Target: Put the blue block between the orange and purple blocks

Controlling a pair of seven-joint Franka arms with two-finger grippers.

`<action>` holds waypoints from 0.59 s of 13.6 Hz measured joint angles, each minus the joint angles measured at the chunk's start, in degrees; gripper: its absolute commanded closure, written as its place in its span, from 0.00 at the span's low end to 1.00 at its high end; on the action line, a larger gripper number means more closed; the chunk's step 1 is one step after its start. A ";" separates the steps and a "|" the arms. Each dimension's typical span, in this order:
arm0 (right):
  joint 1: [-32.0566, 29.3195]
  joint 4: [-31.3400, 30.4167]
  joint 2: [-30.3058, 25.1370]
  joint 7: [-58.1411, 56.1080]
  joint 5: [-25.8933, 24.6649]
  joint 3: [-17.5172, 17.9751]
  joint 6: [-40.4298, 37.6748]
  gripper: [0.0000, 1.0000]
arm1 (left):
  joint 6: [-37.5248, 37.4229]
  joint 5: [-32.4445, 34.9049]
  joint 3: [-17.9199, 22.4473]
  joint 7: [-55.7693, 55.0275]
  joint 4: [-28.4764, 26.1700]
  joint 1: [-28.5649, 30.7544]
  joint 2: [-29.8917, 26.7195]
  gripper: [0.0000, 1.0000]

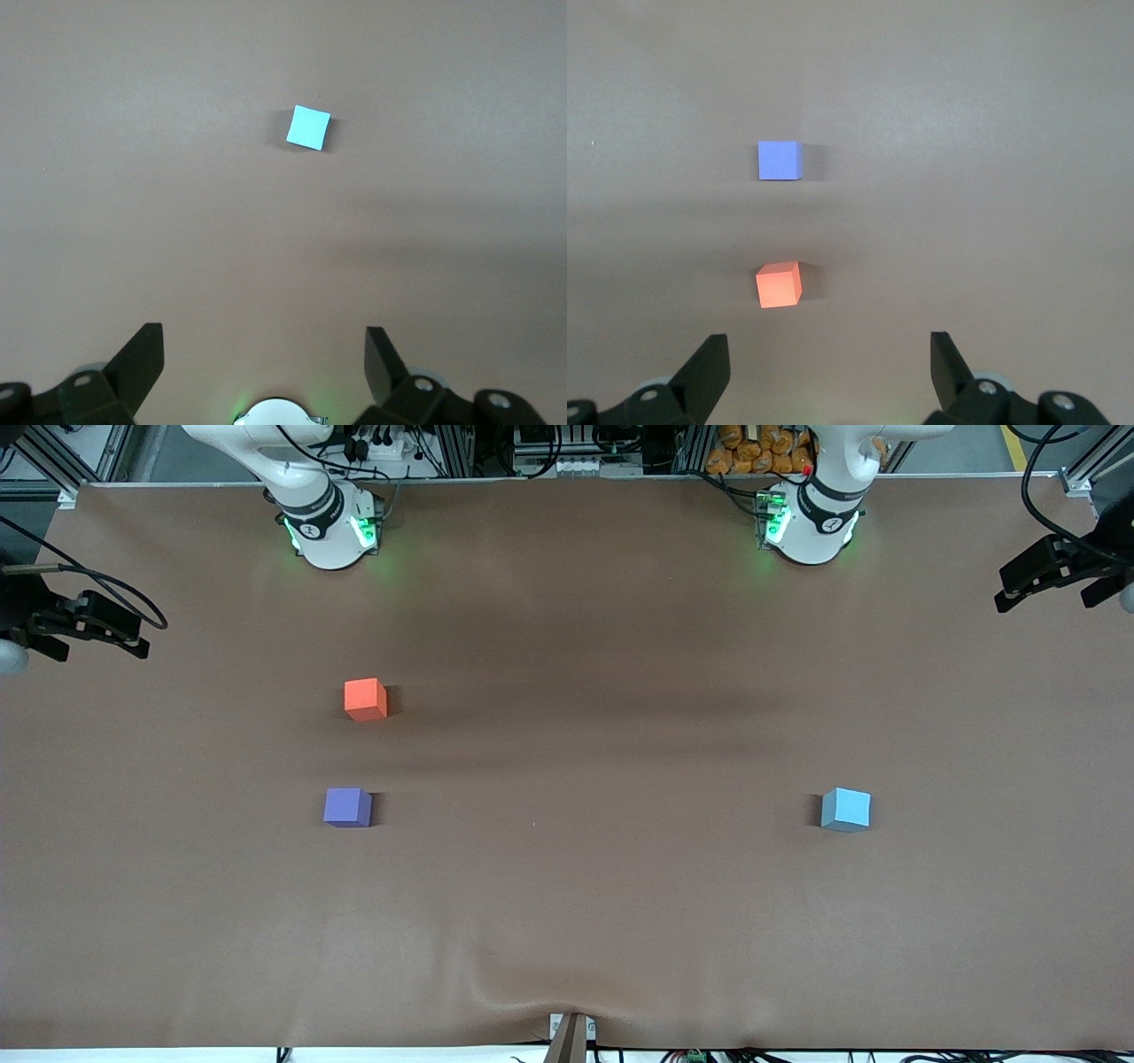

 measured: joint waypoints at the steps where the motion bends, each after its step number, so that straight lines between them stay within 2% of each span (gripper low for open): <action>1: 0.08 0.00 0.00 0.00 0.00 0.10 0.00 0.00 | 0.00 0.00 0.00 0.00 0.00 0.00 0.00 0.00; 8: 0.45 0.00 0.00 0.00 -0.01 0.28 0.01 0.00 | 0.06 0.00 0.00 -0.04 0.38 0.00 0.41 0.00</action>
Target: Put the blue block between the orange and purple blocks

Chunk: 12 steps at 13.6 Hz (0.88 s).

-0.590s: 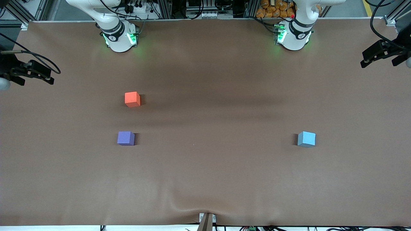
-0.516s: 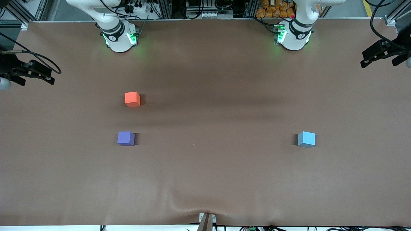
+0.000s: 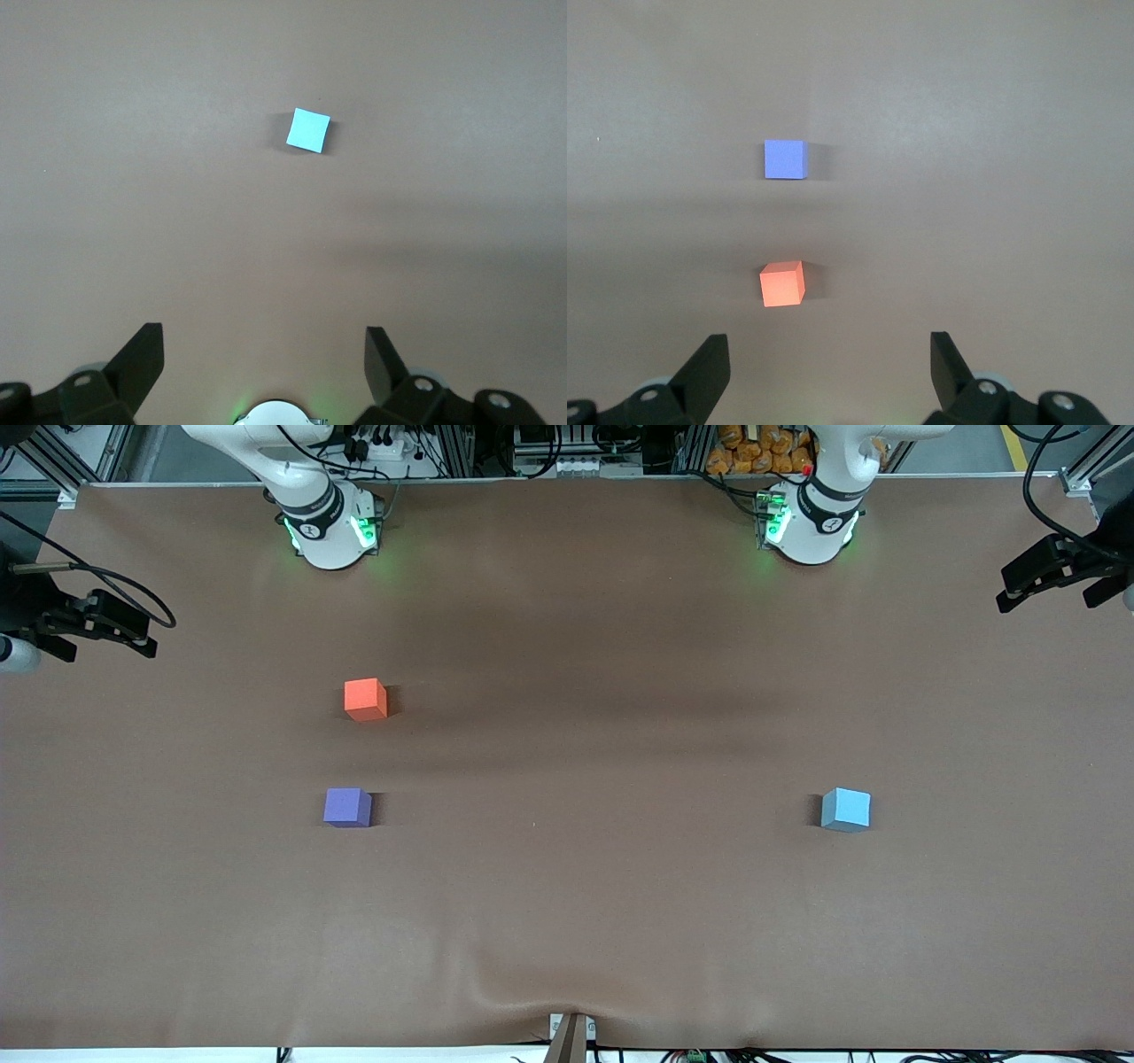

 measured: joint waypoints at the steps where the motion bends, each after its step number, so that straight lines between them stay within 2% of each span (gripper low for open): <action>1: 0.03 0.00 0.00 0.00 0.00 0.01 0.01 0.00 | 0.00 0.00 -0.01 0.00 -0.03 -0.01 0.35 0.00; 4: 0.04 0.00 0.00 0.00 -0.01 0.05 0.09 0.00 | 1.81 0.00 -0.04 0.00 -1.58 -0.02 2.70 0.00; 8: 0.05 -0.02 0.00 0.00 -0.03 0.08 0.09 0.00 | 16.18 0.00 0.00 0.05 -7.88 0.06 9.28 0.00; 12: 0.05 -0.03 0.01 0.00 -0.04 0.09 0.09 0.00 | 29.58 0.00 -0.26 0.34 -9.63 -0.18 19.63 0.00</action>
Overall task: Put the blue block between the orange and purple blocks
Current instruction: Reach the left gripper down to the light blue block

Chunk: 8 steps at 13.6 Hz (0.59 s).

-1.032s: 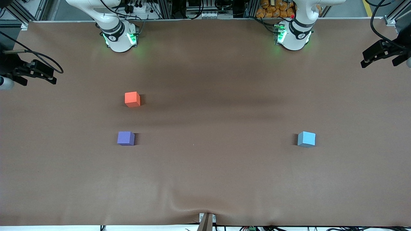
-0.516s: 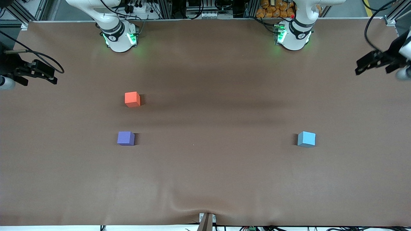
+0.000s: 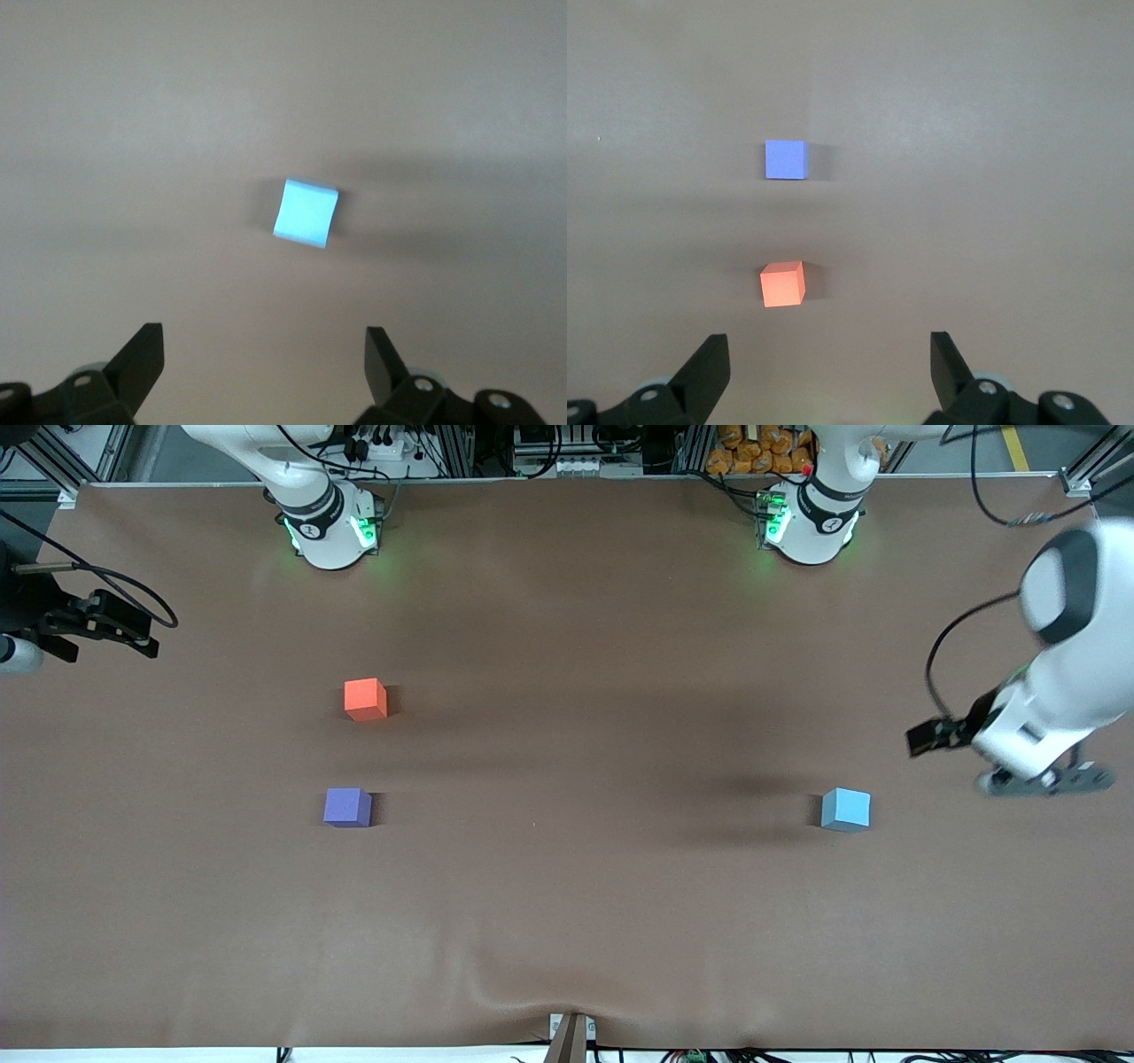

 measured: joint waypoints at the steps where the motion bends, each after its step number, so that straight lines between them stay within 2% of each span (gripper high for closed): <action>1: 0.00 0.00 0.00 0.00 0.00 0.00 0.00 0.00 | 3.06 0.00 -0.05 0.28 -0.23 -0.04 2.24 0.00; 5: 0.00 -0.01 0.00 0.00 -0.01 0.00 -0.03 0.00 | 12.00 0.00 -0.06 0.61 -1.03 -0.05 9.42 0.00; 8: 0.00 -0.01 0.00 0.00 -0.01 0.01 -0.03 0.00 | 15.83 0.00 -0.85 2.57 -1.40 -0.10 13.29 0.00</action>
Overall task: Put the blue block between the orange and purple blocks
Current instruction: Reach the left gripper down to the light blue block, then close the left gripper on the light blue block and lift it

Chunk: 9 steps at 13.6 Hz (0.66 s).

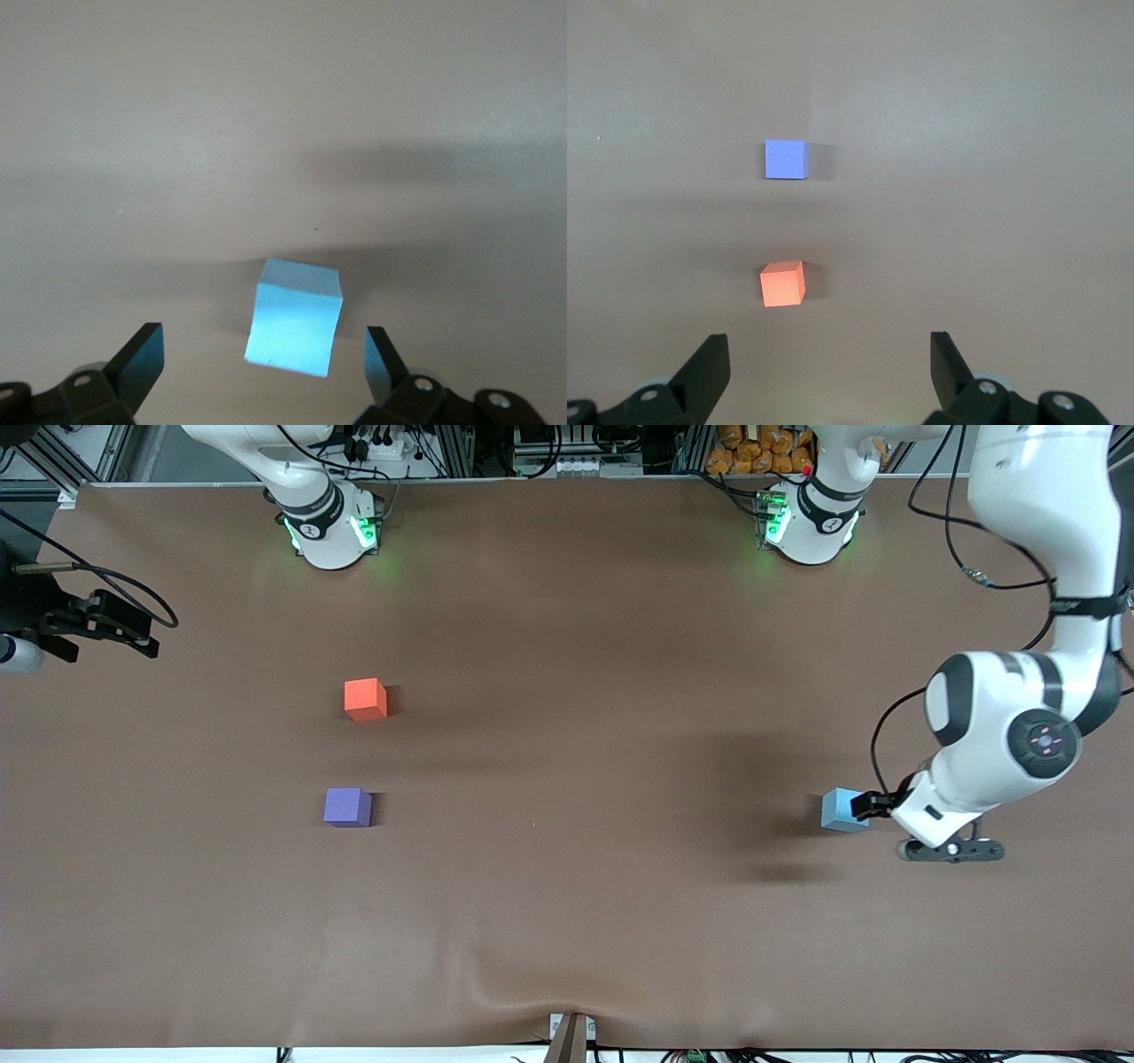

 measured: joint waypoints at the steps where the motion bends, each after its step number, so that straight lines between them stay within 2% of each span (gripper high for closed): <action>1: 0.00 0.00 0.00 0.00 0.00 0.00 0.00 0.00 | 0.43 0.00 -0.43 0.38 -0.02 -0.01 0.89 0.00; 9: 0.00 0.00 0.00 0.00 0.00 0.00 0.02 0.00 | 1.08 0.00 -0.55 7.62 -1.27 1.11 4.58 0.00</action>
